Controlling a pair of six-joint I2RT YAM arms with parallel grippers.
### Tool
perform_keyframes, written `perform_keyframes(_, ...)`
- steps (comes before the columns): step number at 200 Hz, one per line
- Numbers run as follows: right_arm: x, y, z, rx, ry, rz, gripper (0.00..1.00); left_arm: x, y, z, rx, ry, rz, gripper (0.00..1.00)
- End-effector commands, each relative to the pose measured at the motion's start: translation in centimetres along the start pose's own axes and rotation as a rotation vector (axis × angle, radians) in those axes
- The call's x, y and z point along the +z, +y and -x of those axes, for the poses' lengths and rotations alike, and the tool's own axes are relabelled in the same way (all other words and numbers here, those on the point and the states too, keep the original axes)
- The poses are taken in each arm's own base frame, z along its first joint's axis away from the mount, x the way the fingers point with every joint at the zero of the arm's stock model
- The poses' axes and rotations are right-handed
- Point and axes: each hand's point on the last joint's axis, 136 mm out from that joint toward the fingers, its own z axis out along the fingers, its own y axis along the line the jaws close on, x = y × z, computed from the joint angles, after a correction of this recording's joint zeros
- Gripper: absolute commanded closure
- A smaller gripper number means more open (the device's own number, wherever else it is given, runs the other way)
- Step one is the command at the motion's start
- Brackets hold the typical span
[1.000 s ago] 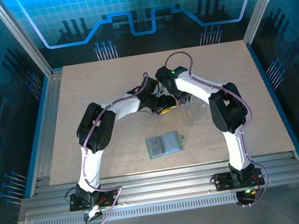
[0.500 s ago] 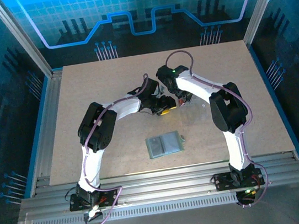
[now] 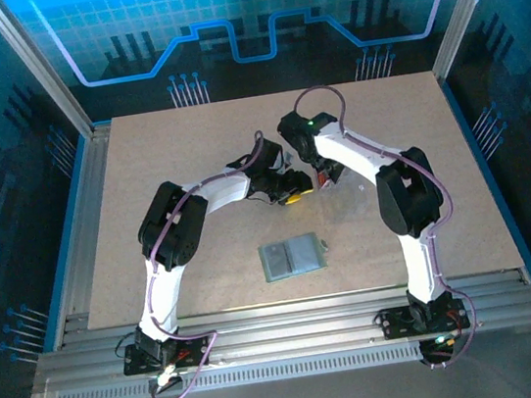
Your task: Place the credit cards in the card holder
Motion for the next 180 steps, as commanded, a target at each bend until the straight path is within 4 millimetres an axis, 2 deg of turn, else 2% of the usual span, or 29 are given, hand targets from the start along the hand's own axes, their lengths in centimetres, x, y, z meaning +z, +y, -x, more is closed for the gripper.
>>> perform_keyframes(1,-1.3,-2.2,0.6,0.026,-0.022,-0.009,0.65,0.5,0.4,-0.3,-0.027,0.02,-0.017,0.51)
perform_keyframes(28,-1.3,-1.9,0.4,0.024,-0.015,0.01,0.66,0.5,0.3,-0.3,-0.027,0.021,-0.018,0.51)
perform_keyframes(46,-1.1,-0.7,0.4,0.018,-0.005,0.079,0.57,0.5,0.1,-0.3,-0.022,0.021,-0.027,0.51)
perform_keyframes(57,-0.8,-0.2,0.3,0.012,0.003,0.093,0.56,0.4,-0.1,-0.2,-0.017,0.019,-0.033,0.51)
perform_keyframes(108,0.7,0.5,-0.2,-0.013,0.044,0.081,0.62,0.5,-1.4,0.9,-0.018,0.01,-0.055,0.56)
perform_keyframes(180,2.0,1.2,-0.7,-0.042,0.076,0.07,0.6,1.1,-1.6,1.4,-0.032,0.013,-0.07,0.57)
